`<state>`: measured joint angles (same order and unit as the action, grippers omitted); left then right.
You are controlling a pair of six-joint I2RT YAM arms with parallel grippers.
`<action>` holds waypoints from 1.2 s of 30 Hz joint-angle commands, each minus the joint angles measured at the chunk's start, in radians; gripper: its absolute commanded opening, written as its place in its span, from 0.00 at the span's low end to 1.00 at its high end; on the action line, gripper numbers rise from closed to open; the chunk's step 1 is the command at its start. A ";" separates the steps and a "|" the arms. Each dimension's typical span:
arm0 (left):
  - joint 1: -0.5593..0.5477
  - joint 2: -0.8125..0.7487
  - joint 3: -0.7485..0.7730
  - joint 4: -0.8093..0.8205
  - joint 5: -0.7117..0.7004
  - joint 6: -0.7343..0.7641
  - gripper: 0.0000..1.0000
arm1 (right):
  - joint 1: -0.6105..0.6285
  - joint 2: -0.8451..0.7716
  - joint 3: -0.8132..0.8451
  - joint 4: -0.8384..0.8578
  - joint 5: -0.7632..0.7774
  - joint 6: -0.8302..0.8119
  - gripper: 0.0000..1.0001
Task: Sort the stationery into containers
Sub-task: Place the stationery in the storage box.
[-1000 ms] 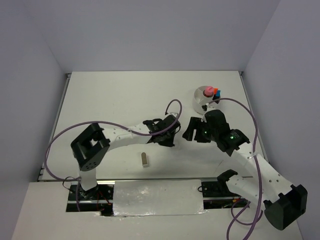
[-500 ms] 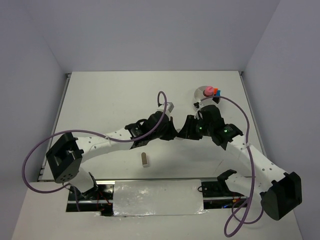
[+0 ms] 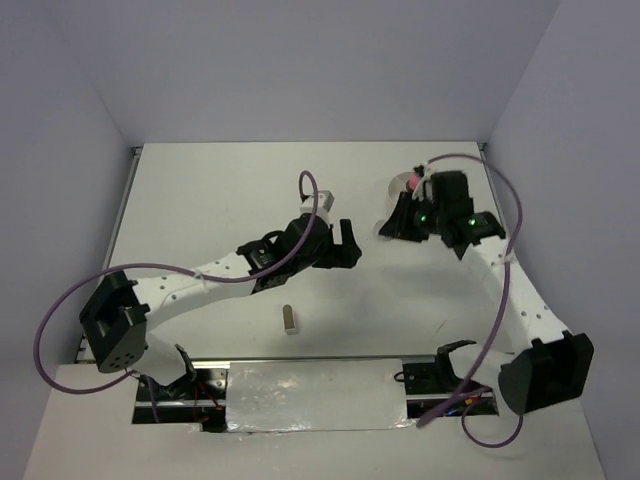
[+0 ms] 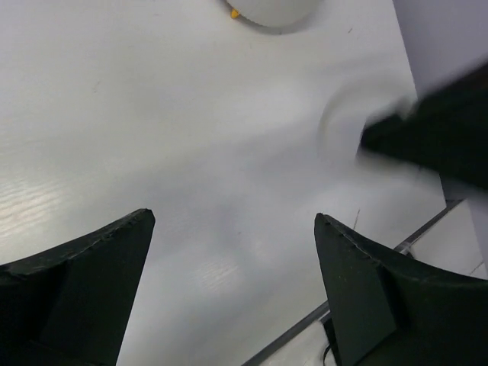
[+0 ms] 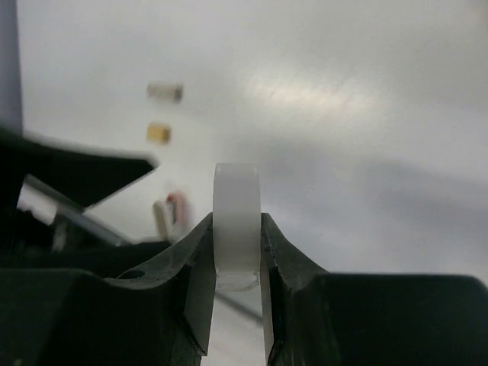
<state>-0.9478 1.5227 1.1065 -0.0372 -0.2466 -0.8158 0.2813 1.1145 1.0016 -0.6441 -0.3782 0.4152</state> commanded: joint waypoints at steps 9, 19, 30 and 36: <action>0.070 -0.324 -0.132 -0.365 -0.094 0.081 0.99 | -0.315 0.580 0.840 -0.198 0.212 -0.060 0.03; 0.096 -0.507 -0.220 -0.463 -0.148 0.033 0.99 | -0.295 0.917 1.281 -0.372 0.482 0.293 0.01; 0.101 -0.536 -0.221 -0.506 -0.161 0.053 0.99 | -0.111 1.039 1.393 -0.434 0.784 0.476 0.04; 0.106 -0.579 -0.241 -0.517 -0.157 0.082 0.99 | -0.064 1.058 1.330 -0.459 0.901 0.499 0.04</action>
<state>-0.8509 0.9806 0.8749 -0.5545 -0.3889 -0.7597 0.2146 2.1761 2.3383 -1.0561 0.3840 0.8757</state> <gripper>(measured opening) 0.993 0.314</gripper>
